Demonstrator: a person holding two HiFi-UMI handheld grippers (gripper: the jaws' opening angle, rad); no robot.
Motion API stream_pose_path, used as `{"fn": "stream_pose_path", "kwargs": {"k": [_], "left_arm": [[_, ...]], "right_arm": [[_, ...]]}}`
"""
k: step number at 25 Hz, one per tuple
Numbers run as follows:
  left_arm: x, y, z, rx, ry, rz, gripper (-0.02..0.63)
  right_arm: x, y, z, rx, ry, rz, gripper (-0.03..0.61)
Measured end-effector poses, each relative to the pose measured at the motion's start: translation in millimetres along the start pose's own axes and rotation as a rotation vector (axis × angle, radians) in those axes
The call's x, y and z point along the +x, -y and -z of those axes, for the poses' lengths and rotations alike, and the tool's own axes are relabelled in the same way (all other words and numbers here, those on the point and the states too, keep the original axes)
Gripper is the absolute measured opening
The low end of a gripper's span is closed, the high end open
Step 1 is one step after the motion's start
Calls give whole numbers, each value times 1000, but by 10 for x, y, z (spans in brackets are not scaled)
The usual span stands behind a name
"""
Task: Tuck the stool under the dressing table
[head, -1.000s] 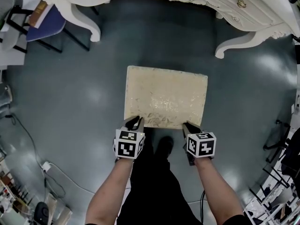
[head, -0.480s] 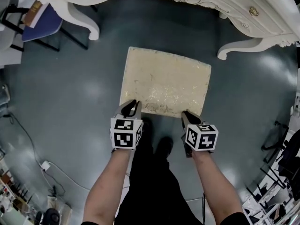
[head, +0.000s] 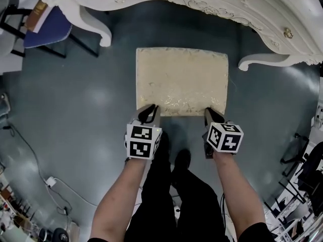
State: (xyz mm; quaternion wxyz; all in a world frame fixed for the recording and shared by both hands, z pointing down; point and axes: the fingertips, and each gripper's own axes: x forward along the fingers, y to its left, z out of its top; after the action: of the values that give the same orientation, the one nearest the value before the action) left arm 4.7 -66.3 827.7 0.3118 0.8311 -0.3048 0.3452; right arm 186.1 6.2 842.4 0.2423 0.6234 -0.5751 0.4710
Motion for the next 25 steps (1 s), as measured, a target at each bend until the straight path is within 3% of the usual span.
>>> {"fn": "stream_pose_path", "kwargs": {"k": [8,18,25], "left_arm": [[81,-533,-463,-34,42,-57,54],[231,-877,-897,-2,36,-86,54],[302,-1058,-1086,-42,73,-125,52]], "right_arm": [[346,-301,-595,-29,42,-58,-2],[578,-440,-1044,-6,108,-106,2],[708,-511,-1235,-21,64,-143,3]]}}
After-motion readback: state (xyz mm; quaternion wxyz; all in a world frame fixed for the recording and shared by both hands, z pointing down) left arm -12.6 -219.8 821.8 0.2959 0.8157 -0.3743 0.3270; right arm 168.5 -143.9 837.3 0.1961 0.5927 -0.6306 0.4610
